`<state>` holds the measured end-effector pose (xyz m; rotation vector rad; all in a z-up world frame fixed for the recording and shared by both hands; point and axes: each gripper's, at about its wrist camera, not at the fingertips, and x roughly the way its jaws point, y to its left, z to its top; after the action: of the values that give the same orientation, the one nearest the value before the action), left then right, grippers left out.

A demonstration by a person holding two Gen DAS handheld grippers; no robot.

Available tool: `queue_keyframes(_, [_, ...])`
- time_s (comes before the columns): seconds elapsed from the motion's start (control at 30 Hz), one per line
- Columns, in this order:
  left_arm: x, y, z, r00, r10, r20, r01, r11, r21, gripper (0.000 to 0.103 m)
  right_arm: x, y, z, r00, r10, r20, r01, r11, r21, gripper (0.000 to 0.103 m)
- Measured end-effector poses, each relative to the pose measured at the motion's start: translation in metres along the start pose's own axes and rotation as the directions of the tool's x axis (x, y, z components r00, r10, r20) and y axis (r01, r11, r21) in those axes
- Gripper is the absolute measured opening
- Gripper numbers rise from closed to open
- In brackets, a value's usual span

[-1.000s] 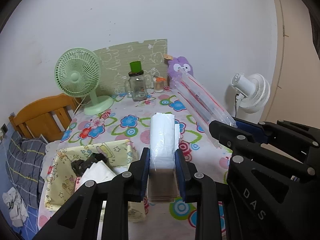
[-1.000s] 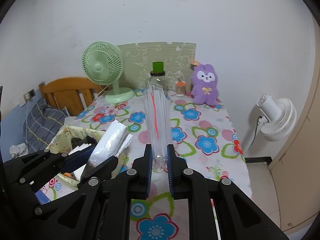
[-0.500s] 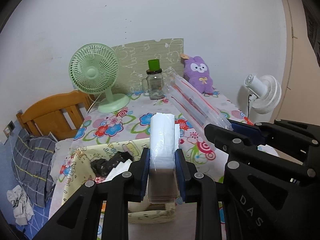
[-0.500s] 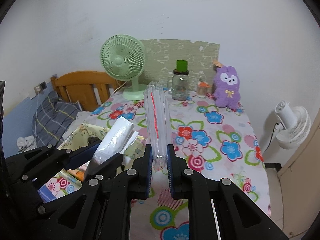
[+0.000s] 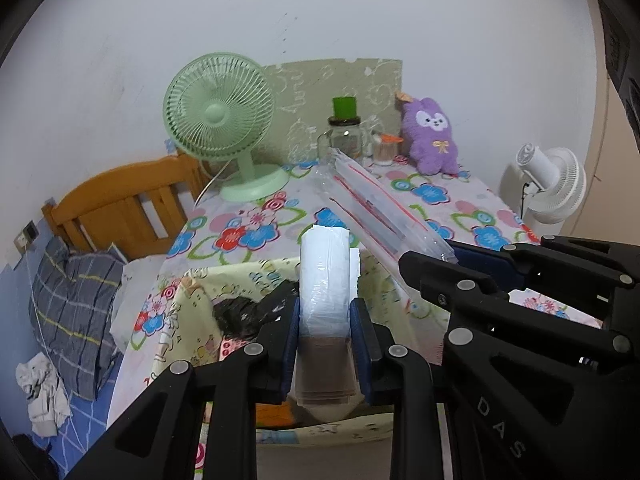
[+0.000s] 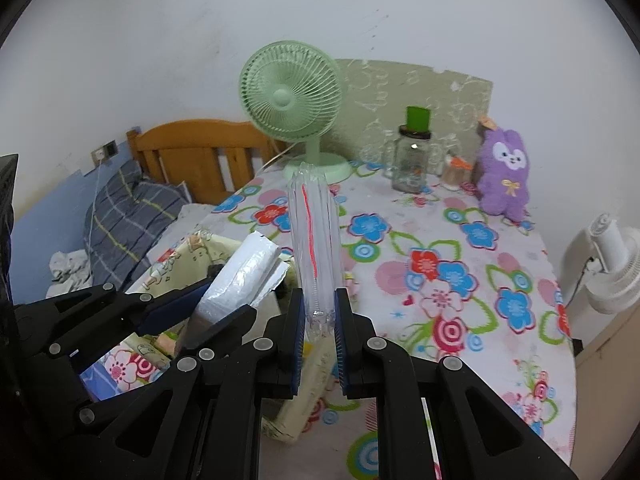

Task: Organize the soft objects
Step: 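Carry the white pad and plastic bag over the fabric box with both grippers, then open both grippers to drop the pad and plastic bag into the box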

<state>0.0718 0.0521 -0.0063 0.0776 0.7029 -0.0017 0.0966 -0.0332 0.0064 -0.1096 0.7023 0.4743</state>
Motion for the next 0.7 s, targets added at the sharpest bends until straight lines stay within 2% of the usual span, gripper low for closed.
queue_keyframes(0.7, [0.041,0.045,-0.024,0.993,0.044,-0.114,-0.053,0.996,-0.073,0.024,0.056,0.038,-0.005,0.991,0.085,-0.106,-0.092,0.994,-0.058,0.016])
